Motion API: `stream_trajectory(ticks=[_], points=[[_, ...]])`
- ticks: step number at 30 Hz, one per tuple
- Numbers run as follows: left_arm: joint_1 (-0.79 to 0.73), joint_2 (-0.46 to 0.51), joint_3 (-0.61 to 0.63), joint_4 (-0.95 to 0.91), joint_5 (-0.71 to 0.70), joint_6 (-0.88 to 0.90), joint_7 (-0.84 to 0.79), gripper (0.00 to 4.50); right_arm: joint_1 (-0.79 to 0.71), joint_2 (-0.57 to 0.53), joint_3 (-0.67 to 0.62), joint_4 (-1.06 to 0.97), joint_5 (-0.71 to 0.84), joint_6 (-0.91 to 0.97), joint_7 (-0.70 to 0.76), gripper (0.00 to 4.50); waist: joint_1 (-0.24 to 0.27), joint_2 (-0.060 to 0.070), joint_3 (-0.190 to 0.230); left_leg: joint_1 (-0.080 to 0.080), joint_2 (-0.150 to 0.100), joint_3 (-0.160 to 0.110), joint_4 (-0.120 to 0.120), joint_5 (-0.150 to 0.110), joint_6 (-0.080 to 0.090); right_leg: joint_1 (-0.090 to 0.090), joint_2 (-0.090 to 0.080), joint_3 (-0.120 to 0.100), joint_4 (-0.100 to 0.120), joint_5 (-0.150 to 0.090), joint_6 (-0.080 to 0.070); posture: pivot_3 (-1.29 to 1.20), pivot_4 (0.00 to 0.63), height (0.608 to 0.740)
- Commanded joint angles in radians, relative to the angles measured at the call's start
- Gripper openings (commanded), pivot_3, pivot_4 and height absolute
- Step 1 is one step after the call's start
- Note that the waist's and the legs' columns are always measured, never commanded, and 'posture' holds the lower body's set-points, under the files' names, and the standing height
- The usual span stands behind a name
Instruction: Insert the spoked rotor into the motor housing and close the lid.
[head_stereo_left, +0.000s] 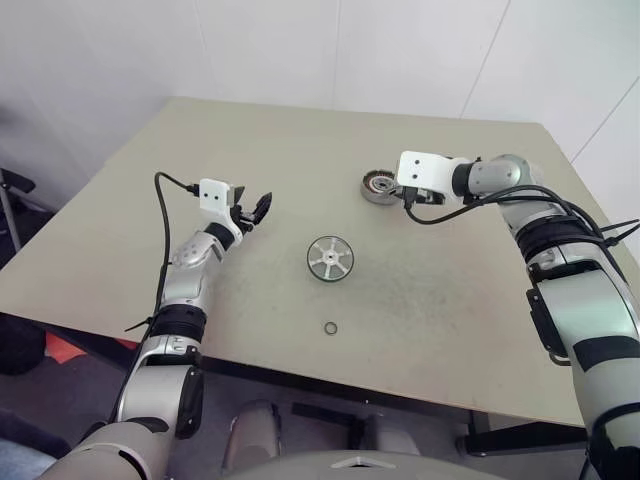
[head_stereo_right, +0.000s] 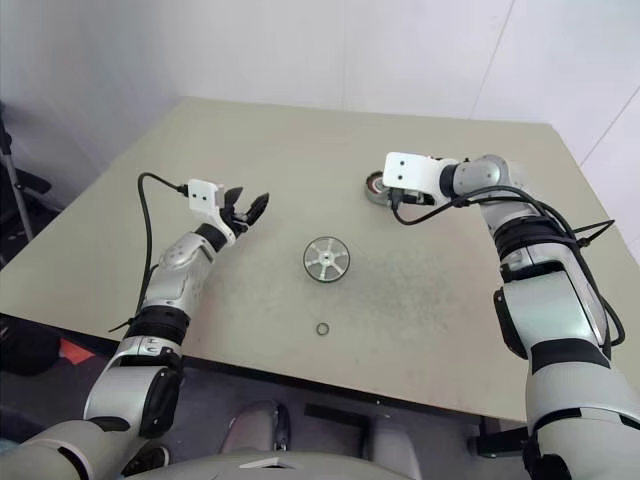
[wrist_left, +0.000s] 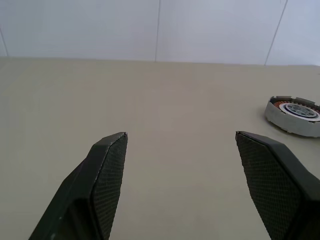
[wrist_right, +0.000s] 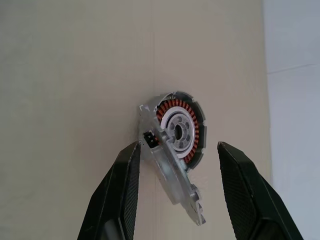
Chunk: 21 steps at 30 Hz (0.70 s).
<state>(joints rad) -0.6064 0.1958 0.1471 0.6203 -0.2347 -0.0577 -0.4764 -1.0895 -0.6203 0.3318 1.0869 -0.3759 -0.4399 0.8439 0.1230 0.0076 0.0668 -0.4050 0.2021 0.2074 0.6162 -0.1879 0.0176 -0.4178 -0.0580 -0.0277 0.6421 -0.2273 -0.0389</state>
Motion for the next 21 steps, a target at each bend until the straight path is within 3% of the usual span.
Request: stream_trajectory(ticks=[1,7,10,16,21], points=[[-0.023,0.006,-0.001,-0.032,0.001,-0.014,0.000,3.69,-0.041,0.010,0.018,0.048,-0.038,-0.025,-0.050,2.74,0.000,0.000,0.000,0.000,0.000,0.000,0.000,0.000,0.000,0.000,0.000,0.000,0.000,0.000,0.000,0.00,0.000,0.740],[-0.020,0.004,-0.004,-0.031,0.004,-0.016,-0.001,3.69,-0.069,0.021,0.021,0.100,-0.061,-0.030,-0.100,2.74,0.000,0.000,0.000,-0.001,0.000,0.000,0.000,0.000,0.000,0.000,0.000,0.000,0.000,0.000,0.000,0.00,0.000,0.740],[-0.018,0.001,-0.005,-0.035,0.005,-0.014,-0.001,3.69,-0.081,0.020,0.024,0.111,-0.068,-0.037,-0.119,2.10,0.000,0.000,0.000,0.000,0.000,0.000,0.000,0.000,0.000,0.000,0.000,0.000,0.000,0.000,0.000,0.00,0.000,0.740],[-0.015,-0.003,-0.007,-0.032,0.011,-0.018,0.001,3.69,-0.094,0.015,0.021,0.113,-0.069,-0.056,-0.125,0.11,0.001,0.000,0.000,-0.001,0.000,0.000,0.000,0.000,0.000,0.000,0.000,0.000,0.000,0.000,0.000,0.00,0.000,0.740],[-0.016,-0.003,-0.007,-0.030,0.014,-0.019,0.001,3.69,-0.100,0.008,0.019,0.108,-0.076,-0.072,-0.123,0.05,0.000,0.000,0.000,-0.001,0.000,0.000,0.000,0.000,0.000,-0.001,0.000,0.000,0.000,0.000,0.000,0.00,0.000,0.740]])
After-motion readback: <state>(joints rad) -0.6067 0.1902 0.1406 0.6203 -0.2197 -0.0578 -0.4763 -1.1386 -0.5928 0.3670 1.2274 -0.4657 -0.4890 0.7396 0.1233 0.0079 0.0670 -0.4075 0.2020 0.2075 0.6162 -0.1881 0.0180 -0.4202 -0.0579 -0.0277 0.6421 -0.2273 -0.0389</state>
